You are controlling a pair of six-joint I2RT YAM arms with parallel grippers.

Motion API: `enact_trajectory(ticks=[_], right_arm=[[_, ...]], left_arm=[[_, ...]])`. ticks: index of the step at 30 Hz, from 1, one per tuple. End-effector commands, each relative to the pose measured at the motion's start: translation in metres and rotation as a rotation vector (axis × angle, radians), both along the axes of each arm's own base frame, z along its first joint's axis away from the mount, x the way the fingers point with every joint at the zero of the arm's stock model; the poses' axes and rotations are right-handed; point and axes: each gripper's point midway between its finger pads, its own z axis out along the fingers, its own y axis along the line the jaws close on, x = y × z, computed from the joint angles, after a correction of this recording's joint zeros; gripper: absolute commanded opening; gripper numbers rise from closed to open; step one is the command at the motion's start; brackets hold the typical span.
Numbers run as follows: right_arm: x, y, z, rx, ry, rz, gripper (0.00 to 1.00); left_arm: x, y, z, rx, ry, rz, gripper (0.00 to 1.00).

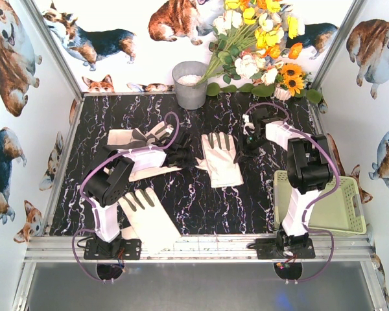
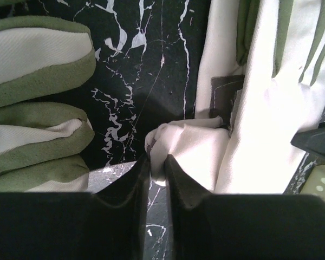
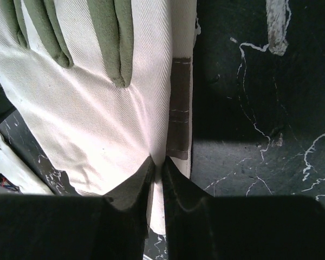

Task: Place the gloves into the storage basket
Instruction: Adjust the glove at the center of the board.

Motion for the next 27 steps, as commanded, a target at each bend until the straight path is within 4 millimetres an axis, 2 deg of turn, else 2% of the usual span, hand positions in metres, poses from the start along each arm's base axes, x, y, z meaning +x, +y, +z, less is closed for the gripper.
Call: enact_trajectory(ticks=[1, 6, 9, 12, 15, 17, 20, 27], right_arm=[[0.021, -0.003, 0.014, -0.019, -0.087, -0.006, 0.17], [0.023, -0.004, 0.035, -0.015, -0.128, -0.013, 0.33], [0.023, -0.005, 0.051, -0.015, -0.157, -0.015, 0.42], [0.020, -0.006, 0.064, -0.003, -0.176, -0.024, 0.50], [0.019, -0.007, 0.074, 0.033, -0.190, -0.045, 0.55], [0.019, -0.008, 0.078, 0.074, -0.189, -0.068, 0.58], [0.020, -0.011, 0.076, 0.131, -0.169, -0.098, 0.61], [0.025, -0.019, 0.059, 0.209, -0.097, -0.144, 0.63]], left_arm=[[0.003, 0.005, 0.016, 0.046, -0.031, -0.008, 0.15], [0.010, 0.014, 0.049, 0.083, -0.079, 0.012, 0.35], [0.013, 0.011, 0.070, 0.059, -0.114, 0.011, 0.40], [0.014, 0.000, 0.084, 0.013, -0.123, -0.004, 0.40], [0.015, -0.022, 0.094, -0.053, -0.134, -0.057, 0.42], [0.012, -0.040, 0.095, -0.098, -0.118, -0.112, 0.43], [0.012, -0.056, 0.090, -0.111, -0.101, -0.154, 0.43], [0.011, -0.062, 0.067, -0.105, -0.050, -0.173, 0.40]])
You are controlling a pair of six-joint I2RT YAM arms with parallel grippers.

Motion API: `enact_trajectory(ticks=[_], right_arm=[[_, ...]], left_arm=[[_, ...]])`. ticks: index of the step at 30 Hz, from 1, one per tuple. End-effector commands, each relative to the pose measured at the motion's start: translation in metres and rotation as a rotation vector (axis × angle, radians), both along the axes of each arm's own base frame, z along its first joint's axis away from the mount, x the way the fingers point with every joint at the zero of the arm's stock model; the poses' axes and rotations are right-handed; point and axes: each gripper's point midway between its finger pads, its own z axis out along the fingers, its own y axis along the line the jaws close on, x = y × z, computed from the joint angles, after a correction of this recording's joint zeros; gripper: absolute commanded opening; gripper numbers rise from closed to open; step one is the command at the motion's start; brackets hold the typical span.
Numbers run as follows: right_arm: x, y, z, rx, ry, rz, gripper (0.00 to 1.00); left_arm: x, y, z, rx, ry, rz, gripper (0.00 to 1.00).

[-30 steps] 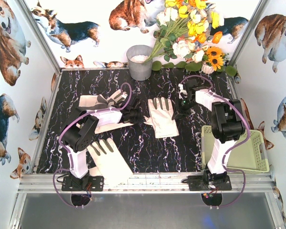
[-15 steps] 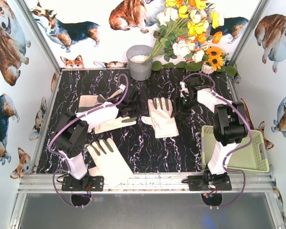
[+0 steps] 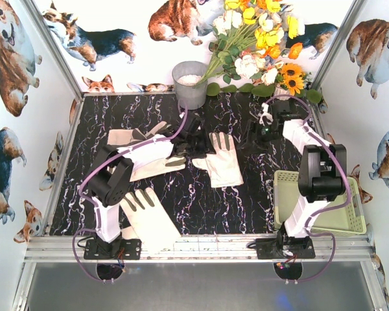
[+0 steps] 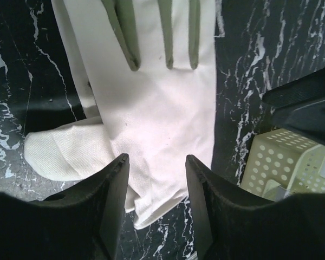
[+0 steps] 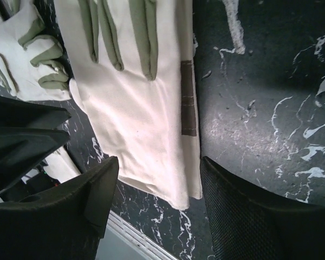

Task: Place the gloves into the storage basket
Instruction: Adjust the glove at the center of the board, then pick up the glove from the center of the board.

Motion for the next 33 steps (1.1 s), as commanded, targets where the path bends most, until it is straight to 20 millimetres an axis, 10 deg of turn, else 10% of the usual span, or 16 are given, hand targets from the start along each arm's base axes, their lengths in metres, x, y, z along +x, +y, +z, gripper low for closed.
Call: enact_trajectory(ticks=[1, 33], right_arm=[[0.009, 0.003, -0.005, 0.075, 0.003, -0.003, 0.63], [0.005, 0.010, -0.053, 0.134, 0.143, -0.003, 0.68]], left_arm=[[-0.002, -0.008, -0.010, -0.006, 0.028, -0.040, 0.40], [-0.014, 0.016, -0.062, 0.112, 0.126, -0.025, 0.27]])
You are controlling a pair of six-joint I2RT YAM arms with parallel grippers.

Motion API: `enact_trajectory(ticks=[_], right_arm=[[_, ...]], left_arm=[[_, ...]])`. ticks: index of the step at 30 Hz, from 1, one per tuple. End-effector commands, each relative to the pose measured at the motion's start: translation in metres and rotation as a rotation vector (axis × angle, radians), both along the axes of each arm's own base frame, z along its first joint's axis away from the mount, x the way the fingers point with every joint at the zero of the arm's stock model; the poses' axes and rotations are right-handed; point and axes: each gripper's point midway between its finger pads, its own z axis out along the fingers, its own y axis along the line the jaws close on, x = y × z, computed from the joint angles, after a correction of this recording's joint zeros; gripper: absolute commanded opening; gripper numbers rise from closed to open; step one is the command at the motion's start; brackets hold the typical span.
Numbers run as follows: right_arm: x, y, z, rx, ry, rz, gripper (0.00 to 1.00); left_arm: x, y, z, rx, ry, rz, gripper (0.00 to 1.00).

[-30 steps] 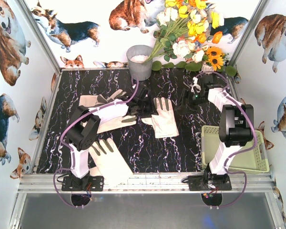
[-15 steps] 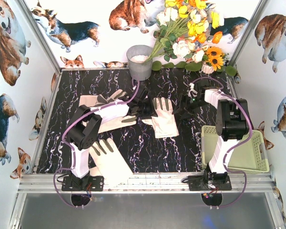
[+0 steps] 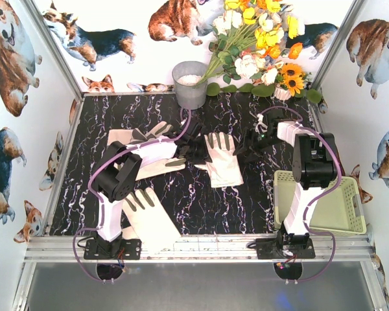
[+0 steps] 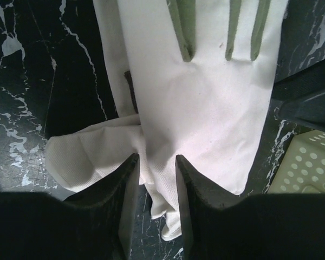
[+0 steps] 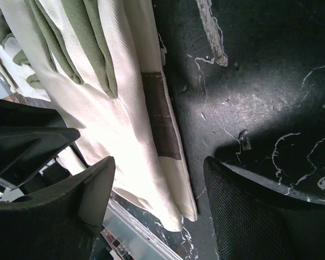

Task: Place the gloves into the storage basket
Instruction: Pick up the glove from the center of the board.

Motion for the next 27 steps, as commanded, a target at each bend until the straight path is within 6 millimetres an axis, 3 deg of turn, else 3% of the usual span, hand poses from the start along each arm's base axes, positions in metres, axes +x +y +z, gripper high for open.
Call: enact_trajectory(ticks=[1, 15, 27], right_arm=[[0.005, 0.005, -0.001, 0.040, -0.018, 0.002, 0.68], [-0.012, 0.019, -0.018, 0.065, 0.039, 0.019, 0.68], [-0.017, 0.044, -0.024, 0.073, 0.055, 0.073, 0.65]], left_arm=[[-0.003, 0.015, -0.017, 0.057, 0.028, 0.012, 0.25], [-0.021, 0.040, -0.048, 0.115, 0.103, 0.038, 0.19], [-0.024, 0.043, -0.050, 0.114, 0.108, 0.049, 0.16]])
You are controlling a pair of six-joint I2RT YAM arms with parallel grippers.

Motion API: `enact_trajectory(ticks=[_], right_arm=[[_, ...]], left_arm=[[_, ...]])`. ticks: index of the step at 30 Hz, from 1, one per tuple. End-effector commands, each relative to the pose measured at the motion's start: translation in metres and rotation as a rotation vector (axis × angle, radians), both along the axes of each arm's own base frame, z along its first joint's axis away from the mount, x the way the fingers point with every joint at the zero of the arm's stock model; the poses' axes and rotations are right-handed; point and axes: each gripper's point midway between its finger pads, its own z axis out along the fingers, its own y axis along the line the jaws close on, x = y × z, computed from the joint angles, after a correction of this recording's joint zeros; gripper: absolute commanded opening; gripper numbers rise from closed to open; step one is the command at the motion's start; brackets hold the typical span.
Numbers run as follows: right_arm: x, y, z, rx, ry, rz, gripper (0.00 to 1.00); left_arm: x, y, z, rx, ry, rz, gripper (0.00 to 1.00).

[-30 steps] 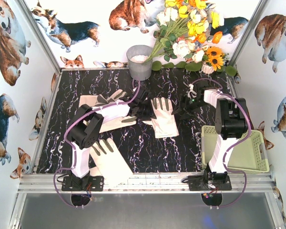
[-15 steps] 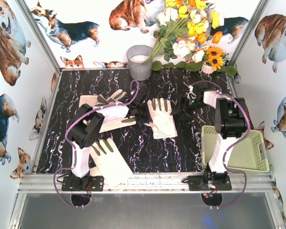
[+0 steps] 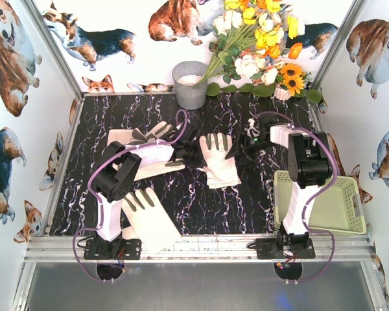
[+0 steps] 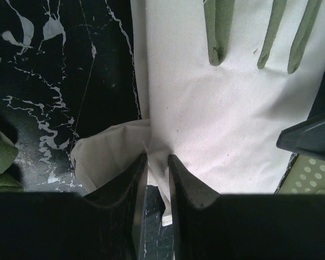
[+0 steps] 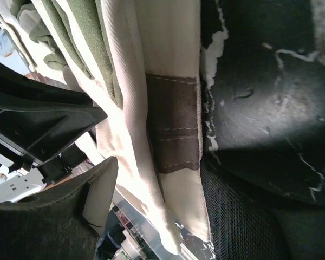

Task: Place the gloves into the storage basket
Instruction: Pick up the glove from the center of the board.

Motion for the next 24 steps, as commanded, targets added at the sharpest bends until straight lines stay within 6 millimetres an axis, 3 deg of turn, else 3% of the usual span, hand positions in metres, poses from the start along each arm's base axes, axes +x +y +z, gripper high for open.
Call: enact_trajectory(ticks=[1, 6, 13, 19, 24], right_arm=[[-0.002, 0.010, -0.019, -0.040, -0.001, 0.034, 0.65], [-0.002, 0.017, -0.017, -0.037, -0.010, 0.050, 0.57], [0.001, 0.022, -0.009, -0.003, -0.029, 0.052, 0.33], [0.003, 0.024, 0.005, 0.015, -0.064, 0.053, 0.01], [0.003, 0.025, 0.021, 0.031, -0.102, 0.061, 0.00]], left_arm=[[-0.017, 0.025, -0.027, 0.098, 0.078, 0.017, 0.17], [-0.018, 0.025, -0.027, 0.098, 0.075, 0.018, 0.16], [-0.015, 0.023, -0.022, 0.078, 0.052, 0.017, 0.17], [-0.007, 0.019, 0.003, 0.046, -0.015, 0.012, 0.27], [-0.003, 0.022, 0.032, 0.025, -0.085, 0.019, 0.40]])
